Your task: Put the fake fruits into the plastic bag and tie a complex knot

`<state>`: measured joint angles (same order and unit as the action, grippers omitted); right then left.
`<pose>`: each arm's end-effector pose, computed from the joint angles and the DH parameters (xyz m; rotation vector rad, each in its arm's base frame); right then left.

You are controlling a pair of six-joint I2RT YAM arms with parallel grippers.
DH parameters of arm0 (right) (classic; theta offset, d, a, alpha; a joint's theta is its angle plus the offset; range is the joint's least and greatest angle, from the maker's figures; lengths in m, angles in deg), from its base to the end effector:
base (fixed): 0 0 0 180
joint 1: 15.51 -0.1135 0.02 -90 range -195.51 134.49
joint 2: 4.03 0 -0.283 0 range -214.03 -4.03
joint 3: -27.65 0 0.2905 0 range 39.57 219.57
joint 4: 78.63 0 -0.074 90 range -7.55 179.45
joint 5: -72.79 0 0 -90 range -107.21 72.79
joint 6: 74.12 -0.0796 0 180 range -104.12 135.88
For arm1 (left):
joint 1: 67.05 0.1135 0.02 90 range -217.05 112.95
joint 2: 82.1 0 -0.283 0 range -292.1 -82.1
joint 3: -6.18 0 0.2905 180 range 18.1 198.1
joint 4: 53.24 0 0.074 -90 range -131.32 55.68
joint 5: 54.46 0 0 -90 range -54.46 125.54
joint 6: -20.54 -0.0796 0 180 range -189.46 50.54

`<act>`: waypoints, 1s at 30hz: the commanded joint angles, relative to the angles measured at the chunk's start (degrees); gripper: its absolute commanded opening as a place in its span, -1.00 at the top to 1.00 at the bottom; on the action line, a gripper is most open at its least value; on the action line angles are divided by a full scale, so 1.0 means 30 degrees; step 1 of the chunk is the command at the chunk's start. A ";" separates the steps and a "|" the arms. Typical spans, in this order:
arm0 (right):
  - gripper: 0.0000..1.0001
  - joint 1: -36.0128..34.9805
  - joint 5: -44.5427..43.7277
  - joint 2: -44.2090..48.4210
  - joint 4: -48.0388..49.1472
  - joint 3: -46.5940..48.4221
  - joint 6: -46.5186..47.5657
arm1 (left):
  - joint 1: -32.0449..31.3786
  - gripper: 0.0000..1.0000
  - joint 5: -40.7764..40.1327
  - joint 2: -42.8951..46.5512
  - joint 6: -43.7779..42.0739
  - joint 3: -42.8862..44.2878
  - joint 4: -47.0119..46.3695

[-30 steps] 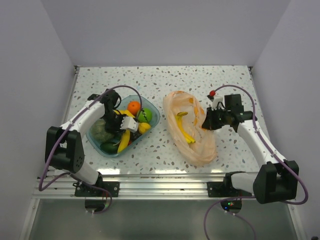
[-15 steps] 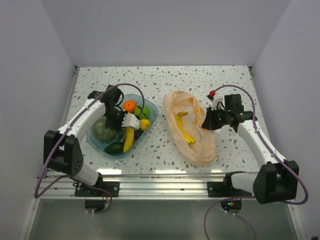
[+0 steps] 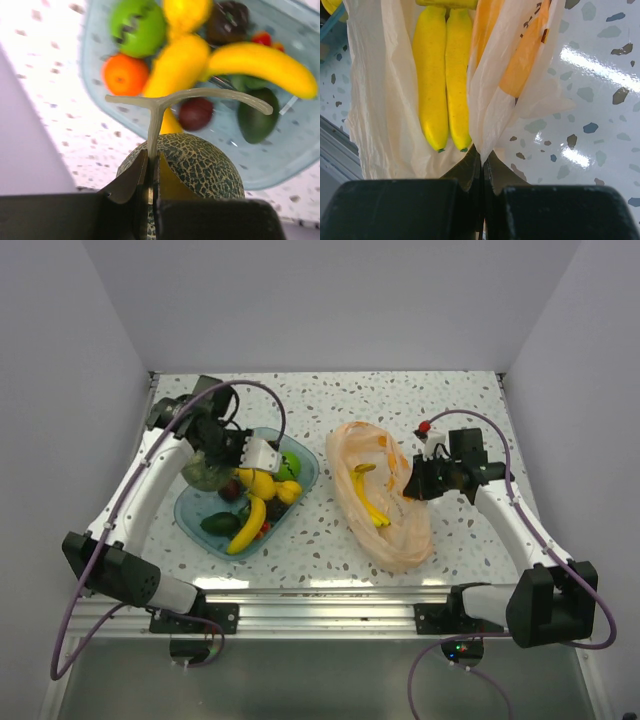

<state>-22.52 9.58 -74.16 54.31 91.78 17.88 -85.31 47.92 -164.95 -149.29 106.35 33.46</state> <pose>0.2933 0.0722 0.2333 -0.3869 2.4284 0.6190 0.2943 -0.1151 0.3388 2.0923 1.7447 -0.0002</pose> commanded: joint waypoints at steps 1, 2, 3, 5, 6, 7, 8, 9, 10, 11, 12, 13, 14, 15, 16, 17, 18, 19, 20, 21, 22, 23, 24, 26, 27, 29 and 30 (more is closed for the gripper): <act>1.00 0.0021 0.0710 -0.0002 0.0375 0.0234 0.0154 | -0.0794 1.00 0.2897 0.0021 0.1733 0.3653 0.0180; 1.00 0.0021 0.0739 -0.0032 0.0374 0.0235 0.0154 | -0.0943 1.00 0.4615 -0.0126 0.2811 0.4269 0.0122; 1.00 0.0050 0.0739 -0.0061 0.0374 0.0293 0.0154 | -0.1089 1.00 0.5502 -0.0476 0.3489 0.5378 -0.0198; 1.00 0.0050 0.0798 -0.0178 0.0461 0.0293 0.0125 | -0.2141 1.00 0.6795 -0.0713 0.6357 0.5943 -0.1308; 1.00 0.0021 0.0827 -0.0208 0.0491 0.0265 0.0066 | -0.2725 1.00 0.7264 -0.0772 0.7121 0.5858 -0.2678; 1.00 0.0050 0.0827 -0.0295 0.0462 0.0264 0.0037 | -0.4268 1.00 0.7240 -0.0743 0.8404 0.5626 -0.3503; 1.00 0.0050 0.0827 -0.0325 0.0491 0.0293 0.0007 | -0.5038 1.00 0.7124 -0.0656 0.9171 0.5246 -0.4585; 1.00 0.0021 0.0769 -0.0383 0.0491 0.0323 -0.0022 | -0.6264 1.00 0.7152 -0.0278 1.1296 0.4053 -0.7670; 1.00 0.0050 0.0798 -0.0384 0.0462 0.0352 -0.0080 | -0.6682 1.00 0.7210 -0.0013 1.2420 0.3316 -0.9557; 1.00 0.0050 0.0798 -0.0471 0.0404 0.0381 -0.0081 | -0.6976 1.00 0.7704 0.0221 1.3591 0.2468 -1.1490; 1.00 0.0021 0.0827 -0.0559 0.0374 0.0497 -0.0139 | -0.7240 1.00 0.7767 0.0659 1.4937 0.0545 -1.5889; 1.00 0.0021 0.0856 -0.0618 0.0316 0.0528 -0.0139 | -0.7707 1.00 0.7796 0.0779 1.6314 -0.0402 -1.8022; 1.00 0.0050 0.1089 -0.0792 0.0228 0.0586 -0.0197 | -0.7973 1.00 0.7506 0.0838 1.8590 -0.1311 -2.0073; 1.00 0.0021 0.1120 -0.0910 0.0198 0.0674 -0.0285 | -0.8265 1.00 0.7330 0.0607 1.9570 -0.2683 -2.3429; 1.00 0.0050 0.1178 -0.1027 0.0111 0.0732 -0.0344 | -0.8819 1.00 0.7183 0.0286 2.0392 -0.3103 -2.4623; 1.00 0.0050 0.1237 -0.1173 0.0023 0.0762 -0.0373 | -0.9144 1.00 0.7036 -0.0066 2.1502 -0.3339 -2.5940; 1.00 0.0050 0.1295 -0.1320 -0.0007 0.0849 -0.0432 | -0.9495 1.00 0.6339 -0.0910 2.1948 -0.3458 -2.7316; 1.00 0.0021 0.1238 -0.1379 -0.0036 0.0908 -0.0461 | -0.9992 1.00 0.6100 -0.1383 2.2939 -0.3459 -2.7997; 1.00 0.0050 0.1208 -0.1351 -0.0036 0.0938 -0.0462 | -1.0171 1.00 0.5488 -0.1794 2.3500 -0.3488 -2.8671; 1.00 0.0079 0.1092 -0.1264 -0.0065 0.0996 -0.0520 | -1.0347 1.00 0.5134 -0.2610 2.4085 -0.3546 -2.9983; 1.00 0.0079 0.1004 -0.1205 -0.0066 0.0997 -0.0520 | -1.0609 1.00 0.4869 -0.2995 2.4961 -0.3576 -3.0547; 1.00 0.0079 0.0974 -0.1146 -0.0066 0.1026 -0.0520 | -1.0757 1.00 0.4229 -0.3347 2.5260 -0.3692 -3.1046; 1.00 0.0079 0.1003 -0.1087 -0.0095 0.1026 -0.0520 | -1.0846 1.00 0.3874 -0.4018 2.5582 -0.3751 -3.2008; 1.00 0.0108 0.1003 -0.0882 -0.0182 0.1026 -0.0520 | -1.0963 1.00 0.3346 -0.4753 2.6488 -0.3810 -3.2834; 1.00 0.0079 0.0945 -0.0824 -0.0183 0.1055 -0.0520 | -1.0964 1.00 0.2647 -0.5511 2.7306 -0.3723 -3.3157; 1.00 0.0225 0.0565 -0.0677 -0.0270 0.1143 -0.0520 | -1.0964 1.00 0.1622 -0.6160 2.8424 -0.3780 -3.3219; 1.00 0.0342 0.0448 -0.0648 -0.0300 0.1230 -0.1187 | -1.0935 1.00 0.1296 -0.6453 2.8775 -0.4158 -3.3190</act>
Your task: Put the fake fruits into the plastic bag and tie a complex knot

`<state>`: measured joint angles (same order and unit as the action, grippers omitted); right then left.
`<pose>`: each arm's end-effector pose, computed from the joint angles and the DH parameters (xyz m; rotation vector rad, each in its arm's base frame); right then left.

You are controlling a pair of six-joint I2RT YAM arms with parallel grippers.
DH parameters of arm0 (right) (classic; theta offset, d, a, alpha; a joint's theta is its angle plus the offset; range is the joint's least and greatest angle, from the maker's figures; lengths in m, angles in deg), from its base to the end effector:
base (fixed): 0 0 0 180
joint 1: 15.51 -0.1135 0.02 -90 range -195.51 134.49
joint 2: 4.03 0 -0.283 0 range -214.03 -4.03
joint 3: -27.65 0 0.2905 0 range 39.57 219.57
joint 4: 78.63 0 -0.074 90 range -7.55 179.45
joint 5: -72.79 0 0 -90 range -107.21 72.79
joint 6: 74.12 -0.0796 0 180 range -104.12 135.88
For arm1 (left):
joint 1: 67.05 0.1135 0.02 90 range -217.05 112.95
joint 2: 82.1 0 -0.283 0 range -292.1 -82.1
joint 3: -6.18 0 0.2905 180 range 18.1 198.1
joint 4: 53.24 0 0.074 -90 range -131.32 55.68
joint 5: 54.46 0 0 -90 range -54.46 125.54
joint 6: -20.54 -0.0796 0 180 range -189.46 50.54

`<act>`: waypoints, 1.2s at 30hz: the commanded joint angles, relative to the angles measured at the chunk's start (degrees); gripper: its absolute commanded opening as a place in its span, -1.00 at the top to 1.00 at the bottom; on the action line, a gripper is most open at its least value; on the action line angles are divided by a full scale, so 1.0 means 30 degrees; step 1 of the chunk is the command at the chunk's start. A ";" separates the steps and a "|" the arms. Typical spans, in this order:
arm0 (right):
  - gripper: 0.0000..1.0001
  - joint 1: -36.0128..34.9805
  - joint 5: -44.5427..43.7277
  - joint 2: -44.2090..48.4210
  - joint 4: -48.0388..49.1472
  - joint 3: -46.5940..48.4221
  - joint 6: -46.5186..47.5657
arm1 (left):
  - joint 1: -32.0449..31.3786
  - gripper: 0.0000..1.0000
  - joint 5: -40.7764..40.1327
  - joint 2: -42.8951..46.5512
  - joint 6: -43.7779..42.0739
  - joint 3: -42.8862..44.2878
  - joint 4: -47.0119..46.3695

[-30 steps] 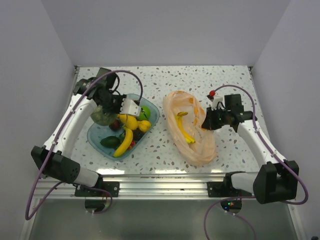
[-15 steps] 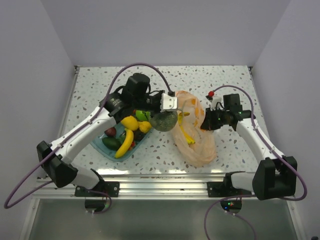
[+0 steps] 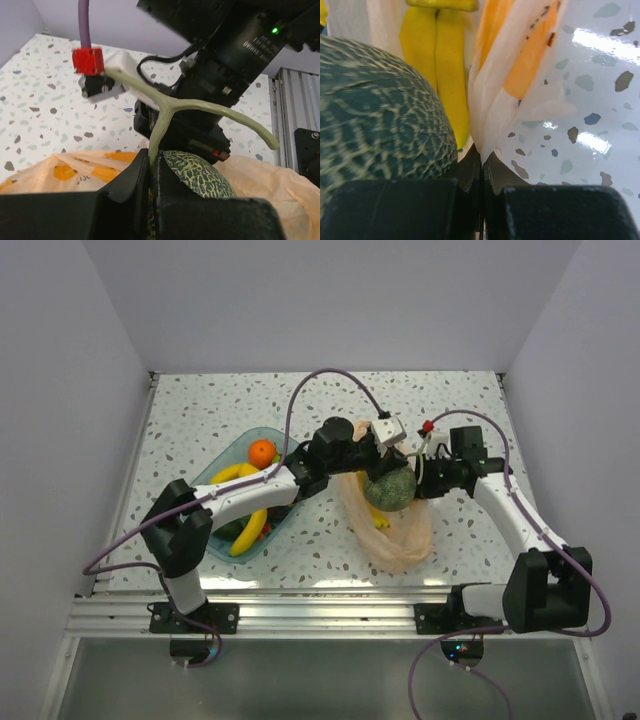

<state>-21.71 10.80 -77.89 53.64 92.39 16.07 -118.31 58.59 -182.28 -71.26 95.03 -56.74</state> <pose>0.3012 0.0703 0.2185 -0.3264 2.4992 0.6653 0.2890 -0.4101 0.3149 1.0717 1.4424 -0.9730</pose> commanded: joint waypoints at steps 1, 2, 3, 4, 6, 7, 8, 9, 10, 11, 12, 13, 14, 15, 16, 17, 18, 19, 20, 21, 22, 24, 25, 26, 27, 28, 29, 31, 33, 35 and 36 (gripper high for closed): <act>1.00 0.0450 -0.0194 0.0569 -0.0422 0.1143 -0.0647 | 0.0125 1.00 -0.2524 -0.0736 0.3233 -0.0678 -0.3122; 1.00 0.0657 -0.0225 0.0569 -0.0658 0.1260 -0.0677 | 0.0155 1.00 -0.2990 -0.0737 0.3412 -0.1609 -0.3209; 1.00 0.0862 -0.0254 0.0598 -0.0892 0.1493 -0.0648 | 0.0184 1.00 -0.3227 -0.0650 0.3646 -0.2169 -0.3587; 1.00 0.1241 -0.0371 0.0743 -0.1039 0.1554 -0.0735 | 0.0213 1.00 -0.3404 -0.0649 0.4315 -0.2668 -0.3648; 1.00 0.1595 -0.0343 0.0891 -0.1041 0.1584 -0.1028 | 0.0184 1.00 -0.3815 -0.0882 0.5021 -0.3637 -0.3213; 1.00 0.1771 -0.0342 0.0920 -0.1099 0.1642 -0.1058 | 0.0184 1.00 -0.3990 -0.0971 0.5634 -0.3930 -0.3007; 1.00 0.1831 -0.0400 0.0950 -0.1187 0.1671 -0.1058 | 0.0155 1.00 -0.4745 -0.1029 0.5756 -0.4281 -0.2743; 1.00 0.1889 -0.0459 0.0950 -0.1477 0.1846 -0.1000 | 0.0010 1.00 -0.5420 -0.1146 0.5496 -0.4313 -0.1871; 1.00 0.1890 -0.0431 0.0979 -0.1567 0.1905 -0.0883 | -0.0021 1.00 -0.6007 -0.1176 0.5233 -0.4343 -0.1398; 1.00 0.1890 -0.0604 0.1124 -0.1626 0.1993 -0.0766 | -0.0021 1.00 -0.6970 -0.1206 0.4911 -0.4401 -0.0581; 1.00 0.1919 -0.0693 0.1242 -0.1627 0.2023 -0.0707 | -0.0021 1.00 -0.7444 -0.1206 0.4125 -0.4489 -0.0283; 1.00 0.1948 -0.0781 0.1330 -0.1627 0.2023 -0.0677 | 0.0008 1.00 -0.7622 -0.1119 0.3624 -0.4518 0.0010; 1.00 0.1919 -0.0985 0.1592 -0.1627 0.2081 -0.0590 | 0.0008 1.00 -0.8465 -0.0857 0.3126 -0.4809 0.0187; 1.00 0.1919 -0.1074 0.1710 -0.1598 0.2111 -0.0589 | 0.0008 1.00 -0.8590 -0.0651 0.2628 -0.4986 0.0218; 1.00 0.1948 -0.1191 0.1799 -0.1511 0.2140 -0.0560 | 0.0008 1.00 -0.8649 -0.0446 0.1636 -0.5162 0.0189; 1.00 0.1948 -0.1337 0.1916 -0.1452 0.2198 -0.0560 | -0.0021 1.00 -0.8621 0.0107 0.1221 -0.5511 0.0073; 1.00 0.1977 -0.1280 0.2062 -0.1393 0.2199 -0.0560 | -0.0021 1.00 -0.8388 0.0344 0.0810 -0.5631 0.0101; 1.00 0.1949 -0.1077 0.2063 -0.1277 0.2199 -0.0531 | -0.0021 0.77 -0.7951 0.0550 -0.0325 -0.5719 0.0188; 1.00 0.1977 -0.0408 0.1860 -0.1188 0.2315 -0.0502 | -0.0021 -0.03 -0.5046 0.1335 -0.1787 -0.5517 0.0943; 1.00 0.1978 -0.0401 0.1858 -0.1187 0.2316 -0.0501 | -0.0021 -0.04 -0.5017 0.1343 -0.1801 -0.5515 0.0950; 1.00 0.1949 -0.0024 0.1655 -0.1245 0.2345 -0.0472 | -0.0021 -0.37 -0.4553 0.1720 -0.2555 -0.5341 0.1241; 1.00 0.1919 0.0038 0.1507 -0.1363 0.2345 -0.0356 | 0.0329 -0.60 -0.2565 0.3213 -0.2854 -0.4902 0.1913; 1.00 0.1948 0.0125 0.1420 -0.1363 0.2316 -0.0239 | 0.0534 -0.73 -0.1309 0.3740 -0.2914 -0.4233 0.2439; 1.00 0.1919 0.0068 0.1448 -0.1276 0.2171 -0.0151 | 0.0913 -0.84 -0.0832 0.4760 -0.2915 -0.3820 0.3808; 1.00 0.1948 0.0126 0.1448 -0.1188 0.2112 -0.0179 | 0.1178 -0.89 -0.0421 0.5206 -0.3060 -0.3352 0.4779; 1.00 0.1919 0.0184 0.1477 -0.1129 0.2053 -0.0150 | 0.1470 -0.88 0.0366 0.5558 -0.3438 -0.2042 0.6239; 1.00 0.1919 0.0243 0.1564 -0.1129 0.1965 -0.0150 | 0.2169 -0.89 0.0374 0.6084 -0.3790 -0.1304 0.9183; 1.00 0.1919 0.0418 0.1653 -0.1100 0.1906 -0.0150 | 0.3254 -0.89 0.1157 0.6585 -0.5018 0.0480 1.2302; 1.00 0.1948 0.0682 0.1741 -0.1129 0.1818 0.0465 | 0.5042 -0.86 0.1545 0.7346 -0.7613 0.1104 1.6873; 1.00 0.1890 0.0887 0.1770 -0.1100 0.1760 0.0699 | 0.6474 -0.86 0.1430 0.8658 -0.9323 0.0990 2.0237; 1.00 0.1832 0.0888 0.1770 -0.1100 0.1759 0.0787 | 0.6744 -0.82 0.0936 0.8986 -1.0723 0.0815 2.1272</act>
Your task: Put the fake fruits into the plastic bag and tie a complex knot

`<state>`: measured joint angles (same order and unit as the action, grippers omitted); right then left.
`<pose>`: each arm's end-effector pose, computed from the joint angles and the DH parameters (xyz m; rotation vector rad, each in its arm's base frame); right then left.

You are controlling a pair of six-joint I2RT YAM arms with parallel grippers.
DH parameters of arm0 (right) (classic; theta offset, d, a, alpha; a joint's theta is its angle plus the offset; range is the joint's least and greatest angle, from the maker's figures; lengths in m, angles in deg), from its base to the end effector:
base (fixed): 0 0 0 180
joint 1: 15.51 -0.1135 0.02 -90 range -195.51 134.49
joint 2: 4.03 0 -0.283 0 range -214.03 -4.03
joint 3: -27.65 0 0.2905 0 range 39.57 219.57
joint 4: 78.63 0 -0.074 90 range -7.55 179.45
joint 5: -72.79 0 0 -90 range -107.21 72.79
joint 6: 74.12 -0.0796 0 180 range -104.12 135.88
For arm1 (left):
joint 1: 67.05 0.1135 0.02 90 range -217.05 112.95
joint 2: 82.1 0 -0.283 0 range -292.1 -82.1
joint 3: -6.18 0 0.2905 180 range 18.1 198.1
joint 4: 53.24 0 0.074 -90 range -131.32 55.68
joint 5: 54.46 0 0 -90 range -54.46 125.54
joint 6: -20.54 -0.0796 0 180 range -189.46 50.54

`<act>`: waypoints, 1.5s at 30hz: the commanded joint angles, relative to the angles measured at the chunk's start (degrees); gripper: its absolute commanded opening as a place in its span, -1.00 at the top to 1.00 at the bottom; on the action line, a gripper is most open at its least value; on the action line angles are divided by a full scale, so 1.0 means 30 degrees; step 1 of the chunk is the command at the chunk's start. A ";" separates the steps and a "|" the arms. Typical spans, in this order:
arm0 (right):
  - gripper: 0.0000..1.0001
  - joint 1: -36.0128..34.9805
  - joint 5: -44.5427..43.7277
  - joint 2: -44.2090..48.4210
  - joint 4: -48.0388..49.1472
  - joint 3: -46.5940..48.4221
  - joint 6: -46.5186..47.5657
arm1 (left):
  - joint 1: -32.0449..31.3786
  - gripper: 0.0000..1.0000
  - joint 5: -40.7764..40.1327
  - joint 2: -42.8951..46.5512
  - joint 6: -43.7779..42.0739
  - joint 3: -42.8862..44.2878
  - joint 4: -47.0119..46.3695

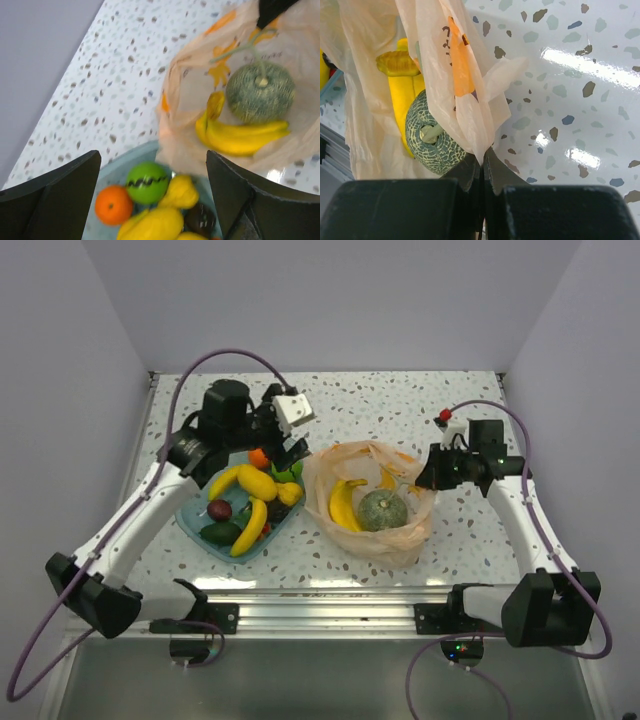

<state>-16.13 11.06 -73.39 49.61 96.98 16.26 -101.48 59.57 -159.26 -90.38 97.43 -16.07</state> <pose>0.2995 0.0409 0.2650 -0.2314 2.4101 0.6092 0.2900 -0.2381 0.4026 1.1548 1.6081 -0.5668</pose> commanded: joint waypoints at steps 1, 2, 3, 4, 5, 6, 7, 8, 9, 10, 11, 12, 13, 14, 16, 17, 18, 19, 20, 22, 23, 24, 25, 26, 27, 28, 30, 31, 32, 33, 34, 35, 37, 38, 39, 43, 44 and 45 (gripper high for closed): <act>1.00 -0.0114 0.0656 0.0269 0.0241 0.0200 0.0809 | 0.1427 -0.82 -0.0238 0.1811 -0.4971 -0.0394 0.8739; 1.00 -0.0347 0.0306 0.0095 0.0241 0.0229 0.0868 | 0.2155 -0.79 -0.0566 0.1990 -0.5441 -0.0601 1.0867; 1.00 -0.0465 0.0187 -0.0051 0.0183 0.0258 0.0985 | 0.2684 -0.80 -0.0685 0.2282 -0.6084 -0.1009 1.1497; 1.00 -0.0553 0.0040 -0.0169 0.0182 0.0288 0.1160 | 0.3386 -0.80 -0.1150 0.2778 -0.6583 -0.2029 1.2866; 1.00 -0.0757 -0.0106 -0.0489 0.0182 0.0288 0.1249 | 0.3625 -0.76 -0.1590 0.3073 -0.7023 -0.2619 1.3170; 1.00 -0.0846 -0.0427 -0.0637 0.0182 0.0288 0.1365 | 0.3888 -0.77 -0.2030 0.3482 -0.7579 -0.3263 1.3231; 1.00 -0.0905 -0.0546 -0.0842 0.0153 0.0375 0.1512 | 0.4094 -0.77 -0.2672 0.4153 -0.8107 -0.4517 1.3609; 1.00 -0.0993 -0.0605 -0.1018 0.0124 0.0405 0.1571 | 0.4096 -0.76 -0.3201 0.4449 -0.8489 -0.5109 1.3468; 1.00 -0.1052 -0.0780 -0.1281 0.0095 0.0434 0.1659 | 0.4096 -0.76 -0.3757 0.4713 -0.8580 -0.6275 1.3176; 1.00 -0.1052 -0.0810 -0.1399 0.0094 0.0551 0.1660 | 0.4096 -0.76 -0.4691 0.5064 -0.8842 -0.6780 1.2854; 1.00 -0.1081 -0.0840 -0.1429 0.0124 0.0610 0.1660 | 0.4096 -0.75 -0.5106 0.5097 -0.9395 -0.7220 1.2764; 1.00 -0.1110 -0.0869 -0.1517 0.0124 0.0697 0.1660 | 0.4096 -0.75 -0.5516 0.5126 -0.9604 -0.7602 1.2589; 1.00 -0.1140 -0.0869 -0.1547 0.0124 0.0872 0.1602 | 0.4096 -0.74 -0.6216 0.5039 -0.9838 -0.8388 1.2326; 1.00 -0.1169 -0.0869 -0.1576 0.0066 0.0990 0.1572 | 0.4125 -0.72 -0.6455 0.4922 -1.0130 -0.8715 1.2266; 1.00 -0.1169 -0.0869 -0.1606 -0.0110 0.1195 0.1572 | 0.4096 -0.72 -0.7389 0.4630 -1.0630 -0.9534 1.1538; 1.00 -0.1198 -0.0840 -0.1606 -0.0169 0.1225 0.1572 | 0.4096 -0.72 -0.7540 0.4512 -1.1066 -0.9742 1.1388; 1.00 -0.1199 -0.0869 -0.1548 -0.0227 0.1255 0.1572 | 0.4096 -0.72 -0.7803 0.4395 -1.1245 -1.0063 1.1183; 1.00 -0.1199 -0.0898 -0.1460 -0.0228 0.1226 0.1572 | 0.4096 -0.73 -0.7950 0.4191 -1.1334 -1.0211 1.0601; 1.00 -0.1199 -0.0899 -0.1430 -0.0228 0.1197 0.1572 | 0.4096 -0.74 -0.7952 0.4073 -1.1683 -1.0387 1.0363; 1.00 -0.1170 -0.0928 -0.1342 -0.0257 0.1080 0.1572 | 0.4096 -0.75 -0.7952 0.3489 -1.2007 -1.0710 0.9895; 1.00 -0.1198 -0.0928 -0.1313 -0.0315 0.1079 0.1572 | 0.4096 -0.75 -0.8387 0.3283 -1.2124 -1.0856 0.9660; 1.00 -0.1199 -0.0986 -0.1313 -0.0345 0.1050 0.1572 | 0.4096 -0.74 -0.8420 0.3049 -1.2213 -1.1060 0.9542; 1.00 -0.1199 -0.0986 -0.1284 -0.0374 0.1021 0.1572 | 0.4096 -0.74 -0.8392 0.2640 -1.2300 -1.1149 0.9221; 1.00 -0.1199 -0.0986 -0.1254 -0.0374 0.1021 0.1601 | 0.4096 -0.73 -0.8420 0.2433 -1.2330 -1.1237 0.8957; 1.00 -0.1199 -0.1015 -0.1225 -0.0345 0.1021 0.1601 | 0.4096 -0.73 -0.8508 0.2025 -1.2360 -1.1470 0.8693; 1.00 -0.1228 -0.1016 -0.1196 -0.0316 0.1021 0.1601 | 0.4096 -0.72 -0.8538 0.1818 -1.2389 -1.1560 0.8111; 1.00 -0.1228 -0.0987 -0.1224 -0.0286 0.1021 0.1572 | 0.4096 -0.72 -0.8625 0.1176 -1.2477 -1.1910 0.7261; 1.00 -0.1228 -0.0986 -0.1225 -0.0315 0.1021 0.1572 | 0.4096 -0.72 -0.8655 0.0968 -1.2506 -1.1970 0.7052; 1.00 -0.1199 -0.0986 -0.1254 -0.0374 0.1050 0.1572 | 0.4096 -0.69 -0.8597 0.0734 -1.2535 -1.1971 0.6905; 1.00 -0.1228 -0.1015 -0.1254 -0.0403 0.1079 0.1630 | 0.4096 -0.67 -0.8509 0.0384 -1.2536 -1.1913 0.6701; 1.00 -0.1199 -0.1045 -0.1254 -0.0404 0.1108 0.1659 | 0.4125 -0.58 -0.8451 0.0235 -1.2507 -1.1796 0.6670; 1.00 -0.1199 -0.1074 -0.1254 -0.0433 0.1108 0.1689 | 0.4096 -0.51 -0.8363 0.0118 -1.2419 -1.1621 0.6785; 1.00 -0.1228 -0.1074 -0.1225 -0.0491 0.1138 0.1718 | 0.4096 -0.23 -0.8098 -0.0030 -1.2273 -1.0423 0.7920; 1.00 -0.1199 -0.1016 -0.1196 -0.0491 0.1167 0.1718 | 0.4125 -0.14 -0.7402 0.0057 -1.2098 -0.9200 0.9089; 1.00 -0.1199 -0.0987 -0.1195 -0.0520 0.1167 0.1718 | 0.4096 -0.05 -0.7192 0.0116 -1.2038 -0.8520 0.9101; 1.00 -0.1199 -0.0723 -0.1166 -0.0462 0.1079 0.1572 | 0.4038 0.29 -0.6430 0.0409 -1.1833 -0.4859 1.2518; 1.00 -0.1199 -0.0665 -0.1166 -0.0520 0.1079 0.1601 | 0.4008 0.30 -0.6226 0.0438 -1.1688 -0.3285 1.3022; 1.00 -0.1199 -0.0693 -0.1137 -0.0550 0.1079 0.1659 | 0.3892 0.30 -0.5498 0.0381 -1.1570 -0.2515 1.3578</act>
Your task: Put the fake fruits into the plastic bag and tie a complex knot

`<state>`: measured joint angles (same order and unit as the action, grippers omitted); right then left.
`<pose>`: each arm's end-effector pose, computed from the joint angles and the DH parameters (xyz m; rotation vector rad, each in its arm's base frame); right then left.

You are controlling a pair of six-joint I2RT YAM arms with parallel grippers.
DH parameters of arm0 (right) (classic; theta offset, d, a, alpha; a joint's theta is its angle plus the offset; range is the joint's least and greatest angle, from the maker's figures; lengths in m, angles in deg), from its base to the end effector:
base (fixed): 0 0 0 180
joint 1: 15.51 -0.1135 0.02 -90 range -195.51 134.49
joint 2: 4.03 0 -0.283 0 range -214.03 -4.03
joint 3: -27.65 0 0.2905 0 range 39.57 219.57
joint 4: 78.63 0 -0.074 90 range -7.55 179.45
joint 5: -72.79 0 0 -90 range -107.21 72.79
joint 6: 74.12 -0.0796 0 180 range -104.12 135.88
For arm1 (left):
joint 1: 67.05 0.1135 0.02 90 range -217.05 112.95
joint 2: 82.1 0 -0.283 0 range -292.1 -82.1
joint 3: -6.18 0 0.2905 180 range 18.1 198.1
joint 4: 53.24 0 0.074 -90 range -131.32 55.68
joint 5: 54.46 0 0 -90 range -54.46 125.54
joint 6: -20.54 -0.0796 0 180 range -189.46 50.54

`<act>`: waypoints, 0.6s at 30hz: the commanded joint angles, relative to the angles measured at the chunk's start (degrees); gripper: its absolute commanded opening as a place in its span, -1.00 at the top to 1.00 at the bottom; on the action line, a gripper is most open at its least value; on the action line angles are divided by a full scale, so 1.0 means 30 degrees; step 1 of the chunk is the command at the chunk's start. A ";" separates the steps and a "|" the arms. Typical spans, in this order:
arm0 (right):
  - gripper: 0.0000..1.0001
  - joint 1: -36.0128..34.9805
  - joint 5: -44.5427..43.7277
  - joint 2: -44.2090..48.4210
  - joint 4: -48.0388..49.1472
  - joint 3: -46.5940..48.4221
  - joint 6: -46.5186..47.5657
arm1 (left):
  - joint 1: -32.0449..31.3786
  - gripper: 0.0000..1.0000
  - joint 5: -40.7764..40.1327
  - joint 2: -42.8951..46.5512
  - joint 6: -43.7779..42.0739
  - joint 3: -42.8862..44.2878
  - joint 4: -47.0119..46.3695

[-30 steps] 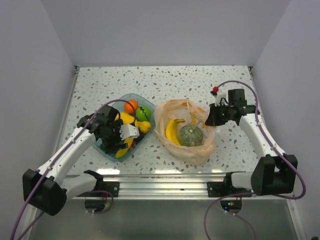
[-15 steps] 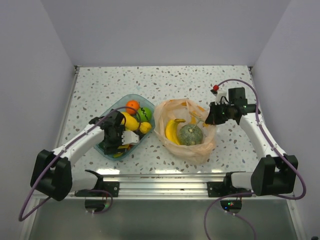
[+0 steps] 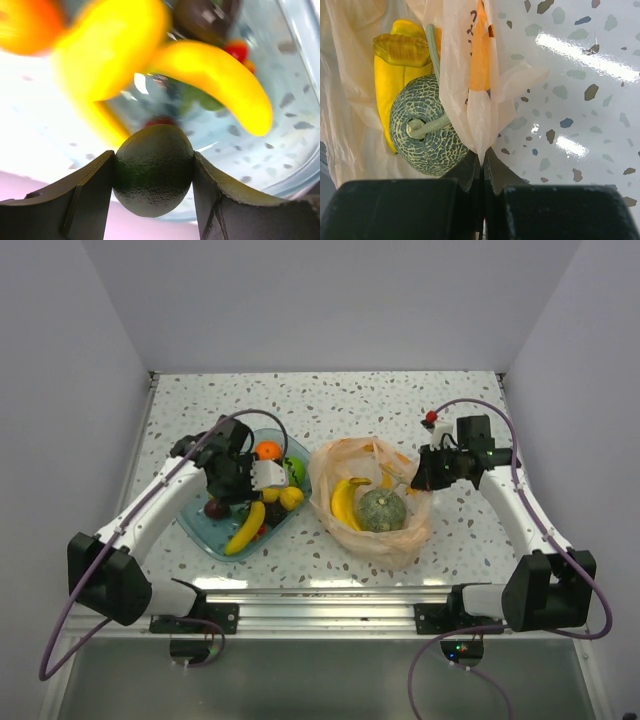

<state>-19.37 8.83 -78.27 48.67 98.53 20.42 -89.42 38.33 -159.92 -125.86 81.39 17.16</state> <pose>0.3113 0.0560 0.2481 -0.3578 2.4719 0.5716 0.2716 -0.1160 0.2301 1.8122 2.1911 0.0581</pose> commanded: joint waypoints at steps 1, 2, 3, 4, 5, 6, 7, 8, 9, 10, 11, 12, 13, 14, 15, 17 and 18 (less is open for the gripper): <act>1.00 -0.0120 0.0021 0.0633 -0.0237 0.0533 0.0275 | -0.0218 0.34 0.1997 0.0628 0.0372 0.3565 0.2596; 1.00 -0.0120 0.0020 0.0721 -0.0150 0.0504 0.0275 | -0.0335 0.35 0.2610 0.0599 0.0866 0.4326 0.2597; 1.00 -0.0120 0.0049 0.0780 -0.0091 0.0474 0.0275 | -0.0539 0.36 0.3341 0.0570 0.1219 0.5697 0.2539; 1.00 -0.0120 0.0050 0.0810 -0.0090 0.0445 0.0246 | -0.1063 0.37 0.4741 0.0453 0.1803 0.6291 0.1755; 1.00 -0.0120 0.0108 0.0810 -0.0090 0.0474 0.0217 | -0.1446 0.38 0.5422 0.0336 0.3085 0.6790 0.1225; 1.00 -0.0120 0.0108 0.0752 -0.0119 0.0532 0.0188 | -0.2464 0.38 0.6705 -0.0042 0.3706 0.7549 0.0002; 1.00 -0.0120 0.0108 0.0665 -0.0178 0.0591 0.0187 | -0.3055 0.37 0.7211 -0.0220 0.4438 0.7789 -0.0822; 1.00 -0.0120 0.0021 0.0577 -0.0294 0.0649 0.0187 | -0.3728 0.37 0.7651 -0.0396 0.5924 0.8023 -0.1759; 1.00 -0.0149 0.0049 0.0518 -0.0353 0.0737 0.0245 | -0.5098 0.37 0.8148 -0.0919 0.6635 0.8083 -0.3885; 1.00 -0.0150 0.0021 0.0517 -0.0383 0.0767 0.0275 | -0.5662 0.36 0.8269 -0.1157 0.7367 0.8026 -0.5183; 1.00 -0.0150 0.0049 0.0517 -0.0441 0.0796 0.0275 | -0.6132 0.36 0.8357 -0.1478 0.8709 0.7997 -0.6385; 1.00 -0.0121 0.0050 0.0546 -0.0471 0.0854 0.0275 | -0.6978 0.36 0.8213 -0.2264 0.9215 0.7967 -0.8572; 1.00 -0.0120 0.0050 0.0575 -0.0471 0.0884 0.0275 | -0.7276 0.36 0.8096 -0.2707 0.9598 0.8025 -0.9522; 1.00 -0.0120 0.0021 0.0605 -0.0529 0.0913 0.0275 | -0.7482 0.36 0.7979 -0.3234 0.9978 0.8316 -1.0228; 1.00 -0.0149 0.0078 0.0663 -0.0559 0.1000 0.0275 | -0.7717 0.36 0.7513 -0.4370 1.0214 0.8521 -1.1569; 1.00 -0.0120 0.0108 0.0693 -0.0530 0.1089 0.0217 | -0.7690 0.37 0.7275 -0.5402 1.0831 0.8960 -1.2633; 1.00 -0.0091 0.0137 0.0751 -0.0559 0.1147 0.0159 | -0.7719 0.37 0.7129 -0.6161 1.0803 0.8992 -1.3652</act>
<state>-19.37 8.85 -77.48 47.47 99.19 20.44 -112.96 59.94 -174.26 -99.43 106.02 -10.05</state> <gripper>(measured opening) 0.010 0.626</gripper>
